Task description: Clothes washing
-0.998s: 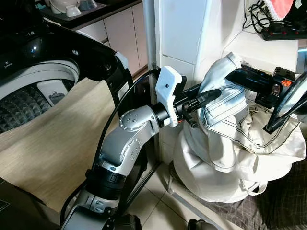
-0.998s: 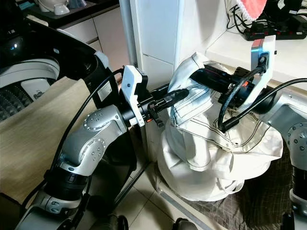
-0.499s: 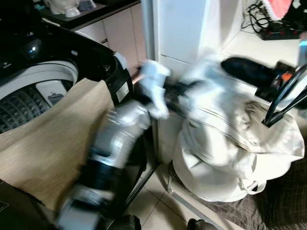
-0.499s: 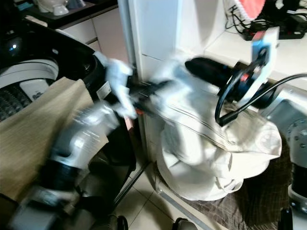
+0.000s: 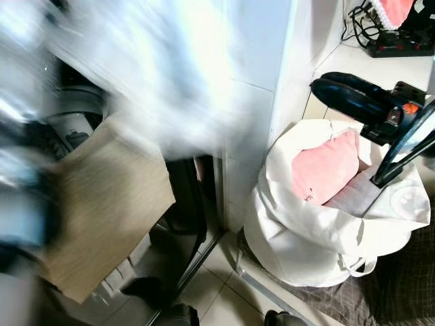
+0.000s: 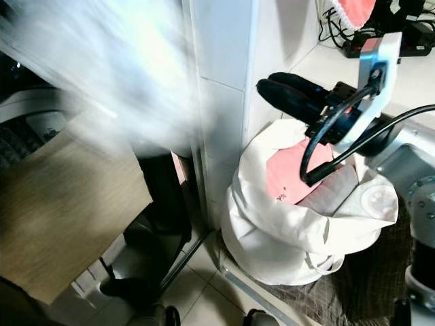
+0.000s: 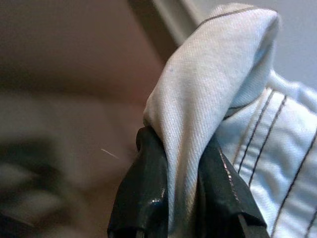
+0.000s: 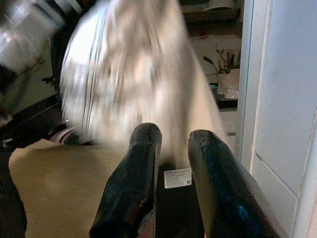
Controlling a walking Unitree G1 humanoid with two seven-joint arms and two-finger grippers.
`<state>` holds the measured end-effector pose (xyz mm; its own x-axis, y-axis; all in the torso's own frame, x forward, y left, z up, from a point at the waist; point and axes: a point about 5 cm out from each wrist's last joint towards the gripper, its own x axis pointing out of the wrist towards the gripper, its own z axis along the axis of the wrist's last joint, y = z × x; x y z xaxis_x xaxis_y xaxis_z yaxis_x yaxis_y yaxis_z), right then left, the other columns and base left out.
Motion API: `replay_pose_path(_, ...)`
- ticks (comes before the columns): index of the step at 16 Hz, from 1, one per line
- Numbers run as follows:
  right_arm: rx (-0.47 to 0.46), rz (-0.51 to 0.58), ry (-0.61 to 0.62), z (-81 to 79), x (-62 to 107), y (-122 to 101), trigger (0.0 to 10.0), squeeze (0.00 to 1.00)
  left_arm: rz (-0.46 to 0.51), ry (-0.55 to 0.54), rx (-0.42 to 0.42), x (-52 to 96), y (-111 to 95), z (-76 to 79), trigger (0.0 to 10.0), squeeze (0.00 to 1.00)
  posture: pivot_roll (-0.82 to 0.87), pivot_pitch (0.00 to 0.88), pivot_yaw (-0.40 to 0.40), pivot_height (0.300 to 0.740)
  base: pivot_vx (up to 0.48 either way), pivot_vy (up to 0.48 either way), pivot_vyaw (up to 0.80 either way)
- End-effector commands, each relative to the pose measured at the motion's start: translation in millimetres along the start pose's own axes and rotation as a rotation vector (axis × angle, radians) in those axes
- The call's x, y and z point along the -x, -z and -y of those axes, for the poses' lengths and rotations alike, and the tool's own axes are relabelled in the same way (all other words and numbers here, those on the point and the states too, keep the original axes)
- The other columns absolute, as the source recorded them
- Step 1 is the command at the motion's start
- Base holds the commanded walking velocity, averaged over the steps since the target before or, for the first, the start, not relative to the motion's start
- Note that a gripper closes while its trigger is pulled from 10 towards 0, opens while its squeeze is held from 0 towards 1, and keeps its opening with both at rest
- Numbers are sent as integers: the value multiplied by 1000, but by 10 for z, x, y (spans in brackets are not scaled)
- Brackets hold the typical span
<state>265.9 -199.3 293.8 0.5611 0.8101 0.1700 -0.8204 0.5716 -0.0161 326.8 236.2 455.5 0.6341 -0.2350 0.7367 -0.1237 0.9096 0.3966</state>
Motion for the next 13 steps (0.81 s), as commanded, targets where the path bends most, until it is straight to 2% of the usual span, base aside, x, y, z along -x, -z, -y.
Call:
replay_pose_path(1, 15, 13, -27, -66, -35, -11, 10000, 0, 49, -28, -140, -48, -117, -83, 0, 0, -75, 5, 83, 740, 0, 0, 0)
replay_pose_path(2, 15, 2, -40, -95, -58, 17, 10000, 0, -6, -16, -216, -41, -41, -98, 0, 0, -75, 1, 85, 740, 0, 0, 0)
replay_pose_path(3, 12, -26, -69, -159, -97, 78, 10000, 0, -135, 6, -323, 1, 164, -121, 0, 0, -77, 2, 86, 740, 0, 0, 0)
replay_pose_path(5, 7, -87, -123, -289, -137, 201, 10000, 0, -375, 12, -443, 159, 554, -199, 0, 0, -84, 0, 90, 740, 0, 0, 0)
replay_pose_path(6, 2, -118, -156, -391, -165, 281, 10000, 0, -594, 2, -482, 408, 910, -281, 0, 0, -86, 0, 92, 740, 0, 0, 0)
replay_pose_path(7, -6, -129, -168, -447, -188, 319, 10000, 0, -764, 14, -486, 669, 1192, -296, 2000, 0, -84, 0, 88, 740, 0, 0, 0)
replay_pose_path(8, -14, -138, -176, -483, -212, 354, 10000, 0, -921, 87, -434, 956, 1469, -200, 10000, 0, -85, 0, 87, 740, 0, 0, 0)
replay_pose_path(9, -12, -155, -180, -506, -231, 388, 10000, 0, -1044, 134, -417, 1184, 1639, -145, 10000, 0, -89, 0, 87, 740, 0, 0, 0)
replay_pose_path(10, -12, -169, -191, -531, -244, 413, 10000, 0, -1105, 85, -363, 1310, 1704, -172, 10000, 831, -92, 0, 86, 740, 0, 0, 0)
replay_pose_path(11, -14, -179, -203, -553, -248, 428, 10000, 0, -1153, 82, -359, 1381, 1726, -216, 10000, 1000, -92, 0, 86, 740, 0, 0, 0)
replay_pose_path(13, -13, -201, -216, -573, -253, 462, 10000, 0, -1189, 67, -361, 1438, 1716, -321, 10000, 1000, -85, 1, 78, 740, 0, 0, 0)
